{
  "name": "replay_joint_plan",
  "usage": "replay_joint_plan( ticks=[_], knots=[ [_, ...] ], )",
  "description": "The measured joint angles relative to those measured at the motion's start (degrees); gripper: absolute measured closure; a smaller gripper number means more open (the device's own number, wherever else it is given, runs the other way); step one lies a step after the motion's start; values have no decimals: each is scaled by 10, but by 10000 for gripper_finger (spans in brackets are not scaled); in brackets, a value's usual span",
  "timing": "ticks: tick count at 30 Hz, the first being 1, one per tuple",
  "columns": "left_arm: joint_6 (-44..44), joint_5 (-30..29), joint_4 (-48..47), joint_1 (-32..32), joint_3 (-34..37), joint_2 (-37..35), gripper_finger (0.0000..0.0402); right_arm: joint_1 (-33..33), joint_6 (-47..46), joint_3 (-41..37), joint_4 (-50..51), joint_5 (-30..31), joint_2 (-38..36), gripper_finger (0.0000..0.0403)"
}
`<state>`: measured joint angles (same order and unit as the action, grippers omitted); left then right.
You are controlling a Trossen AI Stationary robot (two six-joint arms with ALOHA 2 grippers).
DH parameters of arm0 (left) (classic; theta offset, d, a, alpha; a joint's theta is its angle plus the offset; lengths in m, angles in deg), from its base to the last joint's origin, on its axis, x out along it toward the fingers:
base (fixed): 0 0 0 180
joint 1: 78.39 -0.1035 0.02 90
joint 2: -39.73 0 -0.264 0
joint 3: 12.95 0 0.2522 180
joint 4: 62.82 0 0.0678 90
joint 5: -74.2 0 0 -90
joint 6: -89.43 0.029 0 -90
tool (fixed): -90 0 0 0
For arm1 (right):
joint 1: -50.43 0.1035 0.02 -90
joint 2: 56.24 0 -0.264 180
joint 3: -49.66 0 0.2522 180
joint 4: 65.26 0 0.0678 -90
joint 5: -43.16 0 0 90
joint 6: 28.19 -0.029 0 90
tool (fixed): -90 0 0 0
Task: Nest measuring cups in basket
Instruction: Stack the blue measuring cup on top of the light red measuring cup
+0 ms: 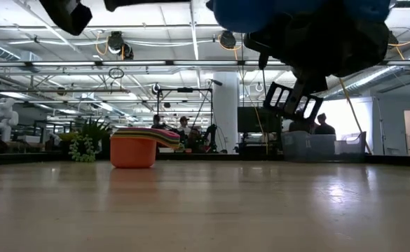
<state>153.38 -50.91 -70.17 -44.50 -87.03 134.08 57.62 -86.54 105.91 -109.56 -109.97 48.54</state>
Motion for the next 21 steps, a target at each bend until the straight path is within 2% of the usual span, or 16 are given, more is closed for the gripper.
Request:
replay_joint_plan(
  ticks=[6,15,21],
  knots=[
    [11,1,18,-8,0,41,253,-19,38,1,0,33,0,403],
    [52,-41,47,-9,0,51,280,-23,23,1,6,-2,0,403],
    [93,-44,66,-10,0,51,284,-22,23,1,9,-5,-1,403]
  ],
)
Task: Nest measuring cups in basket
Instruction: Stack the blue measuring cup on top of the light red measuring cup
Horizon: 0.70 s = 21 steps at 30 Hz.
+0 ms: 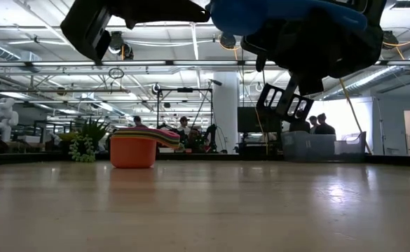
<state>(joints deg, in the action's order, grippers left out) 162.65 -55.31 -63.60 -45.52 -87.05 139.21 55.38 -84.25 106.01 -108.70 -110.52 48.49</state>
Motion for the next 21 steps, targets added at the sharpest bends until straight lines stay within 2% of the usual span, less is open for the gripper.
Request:
replay_joint_plan(
  ticks=[21],
  knots=[
    [43,10,-21,-20,0,0,284,0,-3,0,6,-9,0,403]
  ],
)
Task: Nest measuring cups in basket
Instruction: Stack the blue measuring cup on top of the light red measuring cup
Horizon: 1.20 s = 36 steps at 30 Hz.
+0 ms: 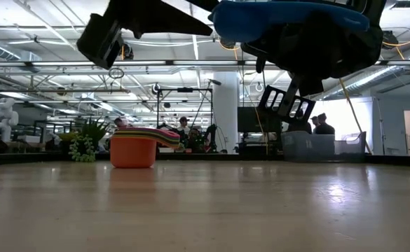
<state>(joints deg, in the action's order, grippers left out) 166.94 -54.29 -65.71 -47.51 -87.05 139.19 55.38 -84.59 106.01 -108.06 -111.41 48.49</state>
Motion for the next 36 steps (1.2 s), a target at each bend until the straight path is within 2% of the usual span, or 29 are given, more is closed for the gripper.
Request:
replay_joint_plan(
  ticks=[6,14,23,27,36],
  knots=[
    [10,0,15,0,0,0,292,0,0,0,7,-1,0,403],
    [7,8,10,-1,0,0,389,0,1,0,13,-3,0,403],
    [-23,24,9,-4,0,-1,394,0,1,0,13,3,0,391],
    [-47,8,10,-4,0,-1,396,-1,-6,0,11,36,0,348],
    [-105,-43,-6,-1,0,-1,399,-13,2,0,11,65,-3,190]
  ],
)
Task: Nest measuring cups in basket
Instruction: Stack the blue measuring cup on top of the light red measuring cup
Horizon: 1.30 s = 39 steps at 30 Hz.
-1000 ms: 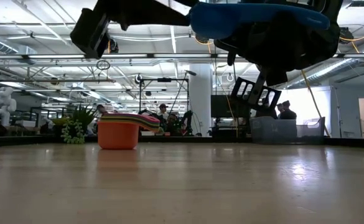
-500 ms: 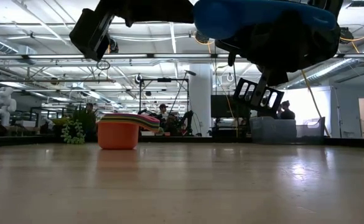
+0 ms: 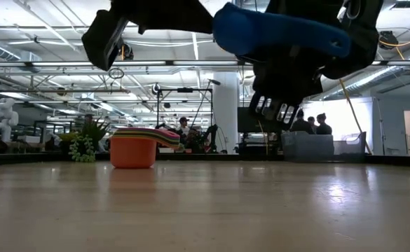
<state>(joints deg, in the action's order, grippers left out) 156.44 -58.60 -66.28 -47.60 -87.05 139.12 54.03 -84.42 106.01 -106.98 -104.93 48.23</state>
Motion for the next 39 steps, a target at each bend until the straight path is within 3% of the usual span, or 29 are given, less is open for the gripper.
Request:
replay_joint_plan(
  ticks=[6,16,23,28,32,39],
  knots=[
    [-54,-59,-59,2,0,0,400,-11,19,0,0,7,0,135],
    [-169,-158,-157,8,0,-12,401,-64,34,0,0,22,0,129],
    [-233,-202,-181,14,68,-86,401,-117,72,-3,40,52,-37,128],
    [-267,-223,-177,17,143,-174,401,-153,143,-5,131,91,-97,128],
    [-263,-224,-133,17,217,-236,401,-168,244,-5,221,175,-157,128],
    [-197,-224,79,-2,354,-304,401,-116,501,-5,288,443,-229,128]
  ],
)
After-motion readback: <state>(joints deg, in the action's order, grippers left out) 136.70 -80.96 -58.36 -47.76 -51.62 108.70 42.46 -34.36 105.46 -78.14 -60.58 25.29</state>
